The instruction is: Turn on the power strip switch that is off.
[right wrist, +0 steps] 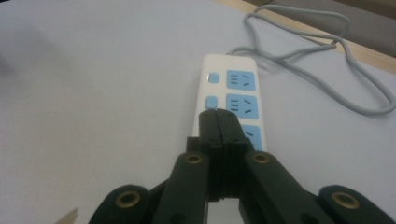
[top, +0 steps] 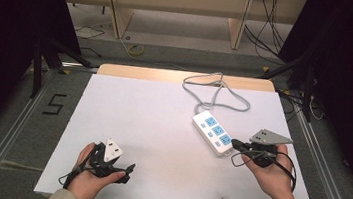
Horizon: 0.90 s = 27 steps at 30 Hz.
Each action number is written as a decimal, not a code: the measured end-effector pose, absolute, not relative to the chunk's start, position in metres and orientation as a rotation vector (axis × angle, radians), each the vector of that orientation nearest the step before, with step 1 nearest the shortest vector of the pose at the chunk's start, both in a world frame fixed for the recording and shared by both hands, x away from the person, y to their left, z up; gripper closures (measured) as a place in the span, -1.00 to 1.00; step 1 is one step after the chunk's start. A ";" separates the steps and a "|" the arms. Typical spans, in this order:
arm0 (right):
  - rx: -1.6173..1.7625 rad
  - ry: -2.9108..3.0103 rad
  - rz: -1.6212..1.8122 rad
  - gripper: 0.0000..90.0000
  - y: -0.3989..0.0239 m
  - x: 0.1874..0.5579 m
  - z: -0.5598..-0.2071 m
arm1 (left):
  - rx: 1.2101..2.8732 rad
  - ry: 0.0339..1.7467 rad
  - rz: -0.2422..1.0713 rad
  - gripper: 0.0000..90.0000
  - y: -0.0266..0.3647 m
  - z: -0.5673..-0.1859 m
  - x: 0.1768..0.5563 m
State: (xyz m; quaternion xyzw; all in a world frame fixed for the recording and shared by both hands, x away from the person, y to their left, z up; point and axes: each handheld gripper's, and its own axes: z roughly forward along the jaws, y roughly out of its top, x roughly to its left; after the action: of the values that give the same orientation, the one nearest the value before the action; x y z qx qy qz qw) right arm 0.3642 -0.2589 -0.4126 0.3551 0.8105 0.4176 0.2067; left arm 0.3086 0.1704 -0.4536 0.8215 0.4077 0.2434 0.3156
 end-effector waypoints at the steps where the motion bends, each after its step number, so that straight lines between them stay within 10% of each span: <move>1: 0.988 2.257 1.163 1.00 -0.258 0.365 -0.413 | 2.164 1.074 0.641 -0.74 0.170 -0.454 0.309; 27: 1.015 2.284 1.133 1.00 -0.243 0.390 -0.416 | 2.161 1.067 0.644 -0.74 0.169 -0.454 0.309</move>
State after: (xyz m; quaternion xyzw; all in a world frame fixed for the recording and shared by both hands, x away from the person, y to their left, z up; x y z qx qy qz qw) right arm 0.3897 -0.2434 -0.4162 0.3627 0.8159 0.4048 0.1971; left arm 0.3088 0.1691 -0.4537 0.8212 0.4054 0.2450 0.3181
